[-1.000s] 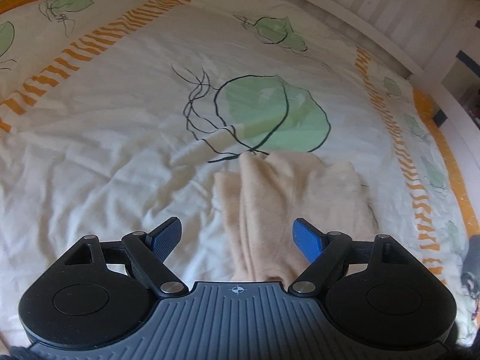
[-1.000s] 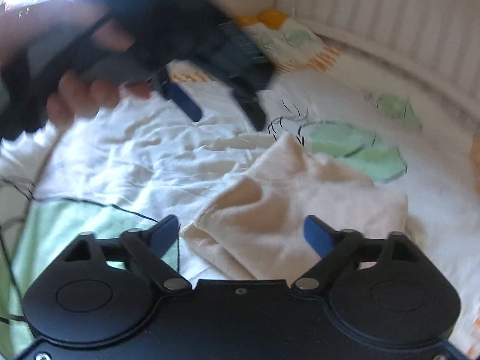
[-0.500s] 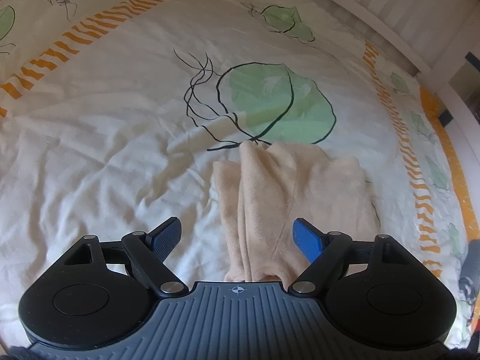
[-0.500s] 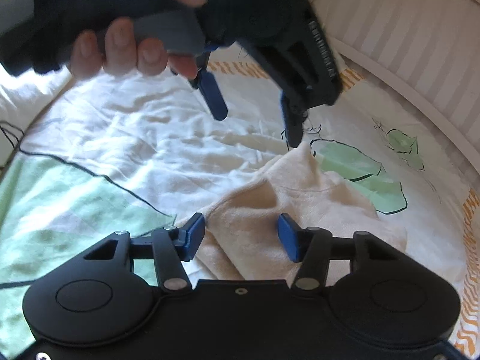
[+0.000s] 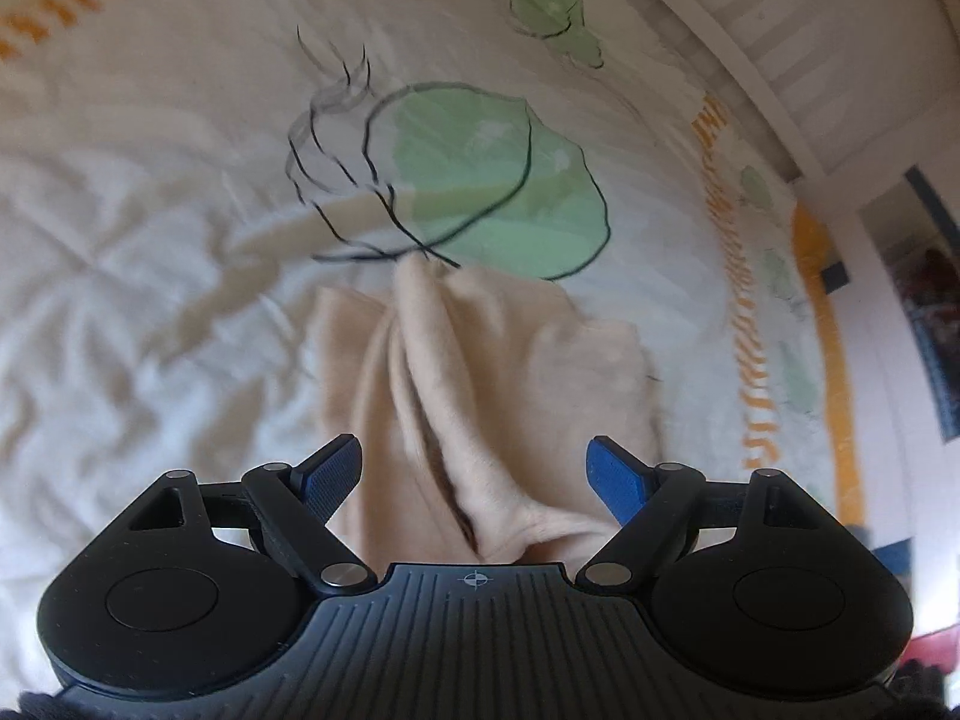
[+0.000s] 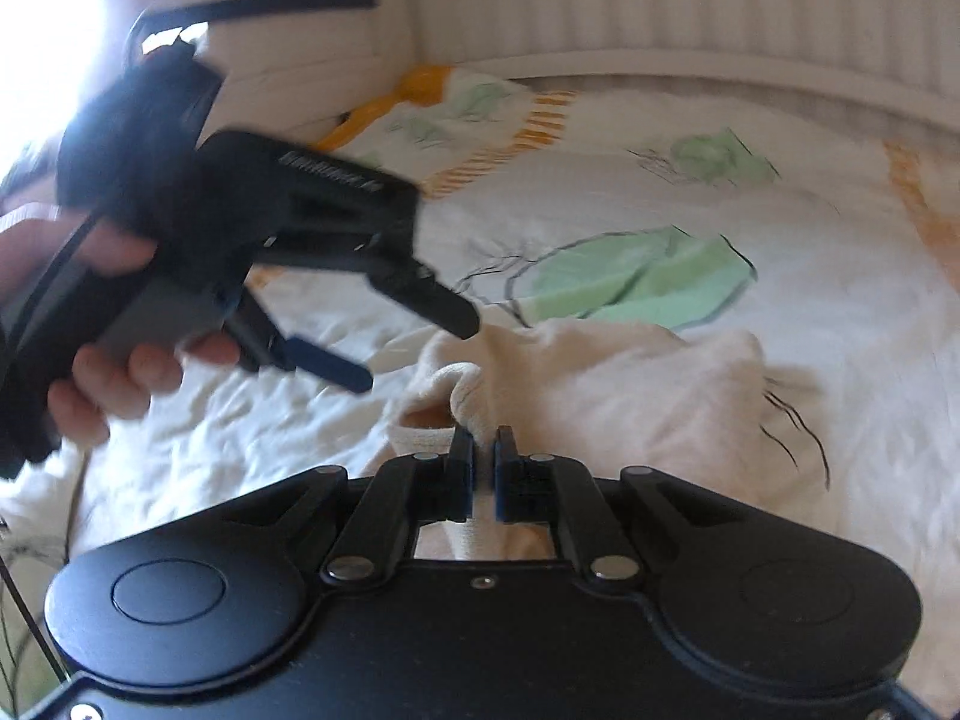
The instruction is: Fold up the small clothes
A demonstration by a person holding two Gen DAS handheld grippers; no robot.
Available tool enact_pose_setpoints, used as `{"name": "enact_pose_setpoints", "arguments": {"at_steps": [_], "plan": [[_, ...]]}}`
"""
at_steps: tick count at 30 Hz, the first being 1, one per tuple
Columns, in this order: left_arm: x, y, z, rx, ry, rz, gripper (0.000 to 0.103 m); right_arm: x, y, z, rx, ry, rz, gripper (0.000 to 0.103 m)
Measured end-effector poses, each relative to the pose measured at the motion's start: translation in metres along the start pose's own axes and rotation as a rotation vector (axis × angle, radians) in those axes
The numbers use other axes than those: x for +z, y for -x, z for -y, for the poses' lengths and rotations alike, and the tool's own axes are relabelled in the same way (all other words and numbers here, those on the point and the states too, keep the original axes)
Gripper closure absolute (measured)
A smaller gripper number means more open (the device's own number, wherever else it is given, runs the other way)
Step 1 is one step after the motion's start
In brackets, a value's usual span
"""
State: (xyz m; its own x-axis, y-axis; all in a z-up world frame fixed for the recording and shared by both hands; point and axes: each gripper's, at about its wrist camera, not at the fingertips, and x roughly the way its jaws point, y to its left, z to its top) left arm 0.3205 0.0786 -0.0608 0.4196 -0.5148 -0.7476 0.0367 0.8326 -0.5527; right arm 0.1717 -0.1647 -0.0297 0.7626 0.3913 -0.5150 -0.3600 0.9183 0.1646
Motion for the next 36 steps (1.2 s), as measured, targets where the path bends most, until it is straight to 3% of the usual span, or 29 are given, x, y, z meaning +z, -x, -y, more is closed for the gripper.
{"name": "enact_pose_setpoints", "arguments": {"at_steps": [6, 11, 13, 14, 15, 22, 25, 29, 31, 33, 35, 36], "plan": [[0.007, -0.028, 0.001, -0.030, 0.046, -0.029, 0.021, -0.003, 0.004, 0.010, 0.004, -0.027, 0.002, 0.092], [0.014, -0.043, 0.008, -0.035, 0.011, -0.017, 0.026, -0.007, 0.005, -0.001, 0.014, 0.020, 0.004, 0.092], [0.014, -0.045, 0.011, -0.023, -0.029, 0.013, 0.051, -0.007, 0.005, -0.007, 0.022, 0.041, 0.005, 0.092], [0.014, -0.046, 0.012, 0.003, -0.046, 0.018, 0.074, -0.008, 0.006, -0.011, 0.024, 0.055, 0.006, 0.092], [0.014, -0.047, 0.014, 0.041, -0.061, 0.021, 0.090, -0.008, 0.006, -0.014, 0.027, 0.068, 0.008, 0.092], [0.001, -0.006, 0.012, 0.024, -0.191, 0.121, 0.092, -0.008, 0.009, -0.037, 0.083, 0.109, 0.014, 0.092], [-0.002, -0.007, -0.007, 0.047, -0.155, 0.107, 0.092, -0.018, -0.004, -0.053, 0.088, 0.166, -0.019, 0.092], [-0.006, -0.028, -0.026, 0.094, -0.158, 0.070, 0.089, -0.038, -0.038, -0.061, 0.105, 0.189, -0.127, 0.089], [-0.008, -0.033, -0.030, 0.108, -0.162, 0.090, 0.082, -0.047, -0.043, -0.061, 0.113, 0.194, -0.151, 0.080], [-0.007, -0.031, -0.033, 0.117, -0.153, 0.117, 0.069, -0.048, -0.035, -0.057, 0.159, 0.182, -0.142, 0.078], [-0.006, -0.026, -0.036, 0.139, -0.147, 0.142, 0.065, -0.047, -0.023, -0.052, 0.195, 0.172, -0.136, 0.070], [-0.005, -0.022, -0.036, 0.154, -0.148, 0.162, 0.065, -0.047, -0.017, -0.048, 0.214, 0.167, -0.129, 0.056]]}}
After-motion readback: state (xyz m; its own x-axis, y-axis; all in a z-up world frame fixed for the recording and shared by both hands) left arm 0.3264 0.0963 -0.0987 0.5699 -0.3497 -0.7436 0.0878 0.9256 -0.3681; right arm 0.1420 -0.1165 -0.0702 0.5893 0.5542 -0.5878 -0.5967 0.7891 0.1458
